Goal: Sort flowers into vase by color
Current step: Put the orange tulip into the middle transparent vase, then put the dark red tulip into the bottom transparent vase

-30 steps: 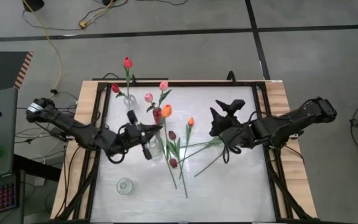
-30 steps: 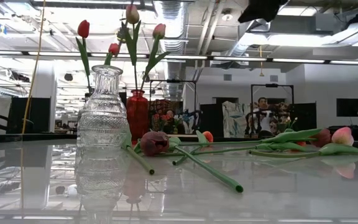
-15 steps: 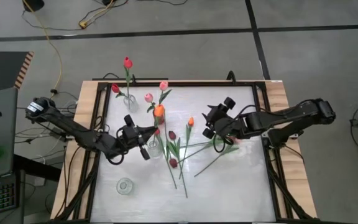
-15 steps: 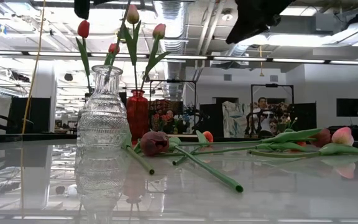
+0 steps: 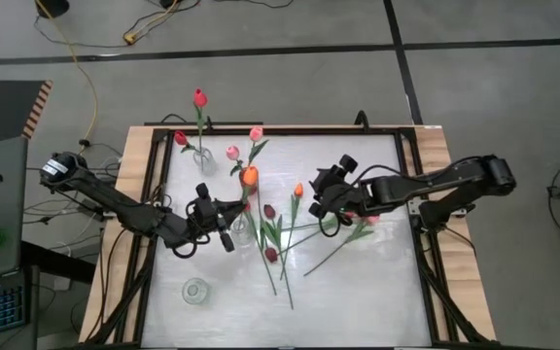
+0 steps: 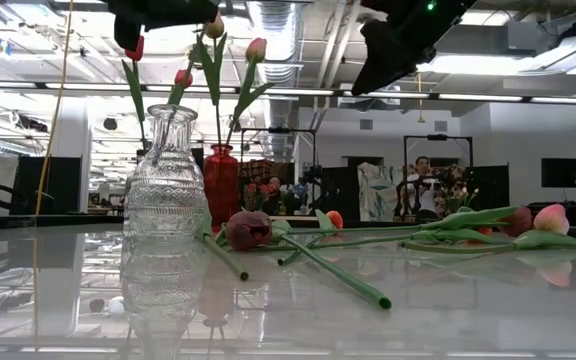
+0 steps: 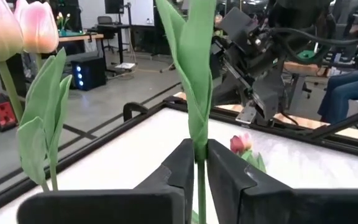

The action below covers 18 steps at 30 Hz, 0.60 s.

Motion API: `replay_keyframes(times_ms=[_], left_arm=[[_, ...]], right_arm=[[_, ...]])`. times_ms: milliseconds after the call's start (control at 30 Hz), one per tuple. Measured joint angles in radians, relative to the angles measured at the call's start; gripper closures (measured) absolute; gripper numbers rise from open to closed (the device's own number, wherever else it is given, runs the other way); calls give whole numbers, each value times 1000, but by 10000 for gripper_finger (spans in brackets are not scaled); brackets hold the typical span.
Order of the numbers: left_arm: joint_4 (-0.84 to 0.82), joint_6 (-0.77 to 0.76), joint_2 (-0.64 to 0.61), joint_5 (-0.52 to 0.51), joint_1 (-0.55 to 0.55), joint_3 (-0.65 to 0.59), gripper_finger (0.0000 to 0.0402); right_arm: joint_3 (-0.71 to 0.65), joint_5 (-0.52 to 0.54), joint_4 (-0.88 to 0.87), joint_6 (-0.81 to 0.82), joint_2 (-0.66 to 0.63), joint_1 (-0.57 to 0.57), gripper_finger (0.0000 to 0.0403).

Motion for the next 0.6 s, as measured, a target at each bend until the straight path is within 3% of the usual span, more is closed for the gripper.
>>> replay_keyframes(times_ms=[400,600], left_arm=[[-59,58,-40,-1,-29,0,289],[-191,72,-128,0,-59,0,279]], right_arm=[[0,-13,-1,0,5,0,188],[0,-131,14,75,8,-1,188]])
